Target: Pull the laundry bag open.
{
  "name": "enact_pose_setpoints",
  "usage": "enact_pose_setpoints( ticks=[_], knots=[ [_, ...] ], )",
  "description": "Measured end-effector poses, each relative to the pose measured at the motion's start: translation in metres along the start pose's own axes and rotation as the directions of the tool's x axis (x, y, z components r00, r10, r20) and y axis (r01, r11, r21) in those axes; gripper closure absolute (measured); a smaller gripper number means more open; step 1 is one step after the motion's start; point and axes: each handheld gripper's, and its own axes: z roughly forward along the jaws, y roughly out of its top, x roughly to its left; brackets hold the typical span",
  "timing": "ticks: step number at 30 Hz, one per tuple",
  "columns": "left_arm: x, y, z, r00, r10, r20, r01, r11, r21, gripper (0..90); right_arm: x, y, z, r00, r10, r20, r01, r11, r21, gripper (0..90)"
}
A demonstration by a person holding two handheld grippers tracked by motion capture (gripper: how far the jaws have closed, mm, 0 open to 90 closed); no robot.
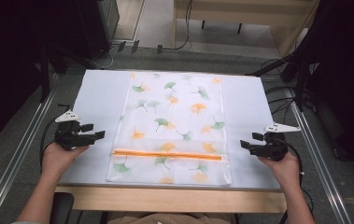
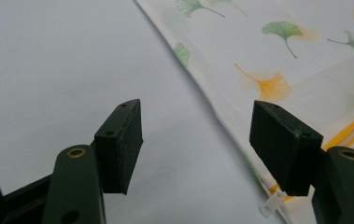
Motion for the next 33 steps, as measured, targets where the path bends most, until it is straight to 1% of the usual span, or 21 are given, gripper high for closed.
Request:
enact_pose_setpoints(
  ticks=[2,4,5,8,9,11,16,17,18,19,21,33],
  knots=[
    [0.001,0.000,0.000,0.9999,0.004,-0.010,-0.004,0.9999,-0.011,34.8,-0.002,-0.001,0.000,1.0000,0.002,0.007,-0.002,1.000,-0.003,33.3],
    [0.001,0.001,-0.001,0.9992,0.017,-0.036,-0.018,0.9996,-0.023,34.9,-0.003,-0.002,-0.001,0.9999,0.004,0.015,-0.003,1.000,-0.014,31.6],
    [0.001,0.001,-0.001,0.9992,0.018,-0.037,-0.019,0.9993,-0.033,34.9,-0.004,-0.002,0.000,0.9997,0.006,0.022,-0.006,1.000,-0.019,30.9],
    [0.003,0.002,-0.001,0.9988,0.002,-0.048,-0.003,0.9997,-0.023,35.2,-0.005,-0.004,0.001,0.9992,0.000,0.040,0.001,1.000,-0.015,30.0],
    [0.003,0.002,0.000,0.9988,-0.002,-0.048,0.001,0.9998,-0.019,35.2,-0.006,-0.005,0.002,0.9989,-0.006,0.046,0.007,1.000,-0.014,29.6],
    [0.004,0.002,0.001,0.9992,-0.015,-0.037,0.014,0.9998,-0.015,35.3,-0.006,-0.006,0.004,0.9984,-0.006,0.056,0.007,1.000,-0.009,29.2],
    [0.002,0.001,0.002,0.9996,-0.008,-0.027,0.008,1.0000,-0.005,35.3,-0.007,-0.006,0.007,0.9981,-0.006,0.062,0.006,1.000,-0.007,27.0],
    [0.002,0.001,0.001,0.9996,-0.006,-0.027,0.006,1.0000,-0.002,35.3,-0.007,-0.006,0.007,0.9988,-0.010,0.047,0.011,1.000,-0.005,23.5],
    [0.002,0.001,0.001,0.9996,-0.006,-0.027,0.006,1.0000,0.001,35.3,-0.007,-0.006,0.007,0.9997,-0.013,0.019,0.013,1.000,-0.002,20.6],
    [0.002,0.001,0.001,0.9996,-0.007,-0.027,0.007,1.0000,0.002,35.3,-0.007,-0.006,0.007,0.9998,-0.022,0.004,0.022,1.000,0.001,20.5],
    [0.002,0.000,0.001,0.9996,-0.006,-0.029,0.006,1.0000,0.003,35.3,-0.006,-0.006,0.008,0.9997,-0.022,0.011,0.022,1.000,0.005,20.9],
    [0.002,0.000,0.002,0.9996,-0.008,-0.026,0.008,0.9998,0.017,35.3,-0.005,-0.006,0.012,0.9994,-0.033,0.006,0.033,0.999,0.031,21.0]
  ],
)
